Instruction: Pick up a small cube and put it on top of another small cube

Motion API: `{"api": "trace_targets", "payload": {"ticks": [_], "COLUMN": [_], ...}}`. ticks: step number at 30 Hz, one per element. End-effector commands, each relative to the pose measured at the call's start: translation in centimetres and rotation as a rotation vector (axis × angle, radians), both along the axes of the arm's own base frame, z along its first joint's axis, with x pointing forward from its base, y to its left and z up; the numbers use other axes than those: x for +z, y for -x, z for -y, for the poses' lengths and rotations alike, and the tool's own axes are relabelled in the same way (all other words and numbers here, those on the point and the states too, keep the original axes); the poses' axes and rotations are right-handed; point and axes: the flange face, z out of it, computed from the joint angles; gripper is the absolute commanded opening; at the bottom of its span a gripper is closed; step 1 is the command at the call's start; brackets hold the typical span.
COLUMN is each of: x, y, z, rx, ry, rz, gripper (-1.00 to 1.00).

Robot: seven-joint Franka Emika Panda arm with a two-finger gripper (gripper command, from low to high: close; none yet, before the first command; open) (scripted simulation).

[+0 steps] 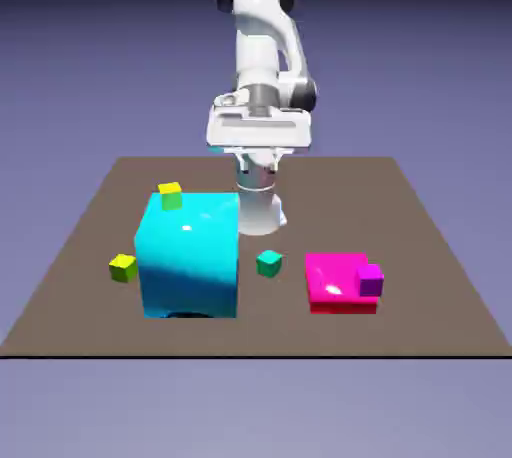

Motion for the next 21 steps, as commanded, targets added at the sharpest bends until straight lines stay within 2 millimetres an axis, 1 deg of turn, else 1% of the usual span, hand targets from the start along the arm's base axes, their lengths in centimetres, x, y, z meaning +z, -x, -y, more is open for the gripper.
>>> {"api": "trace_targets", "payload": {"ticks": [1,6,9,11,14,16,19,21], "x": [1.3,7.6,11.0,13.1,15.7,17.2,18.7,19.3], "y": [-0.1,0.3,1.0,1.6,2.5,3.1,4.0,4.5], "z": [0.0,0.9,2.2,3.5,5.8,7.8,11.1,13.6], "rx": [0.045,0.253,0.367,0.439,0.542,0.608,0.705,0.77], "ry": [0.033,0.2,0.297,0.359,0.446,0.5,0.57,0.61], "rz": [0.002,0.014,0.018,0.019,0.015,0.009,-0.005,-0.018], "gripper": [0.0,0.0,0.0,0.0,0.0,0.0,0.0,0.0]}}
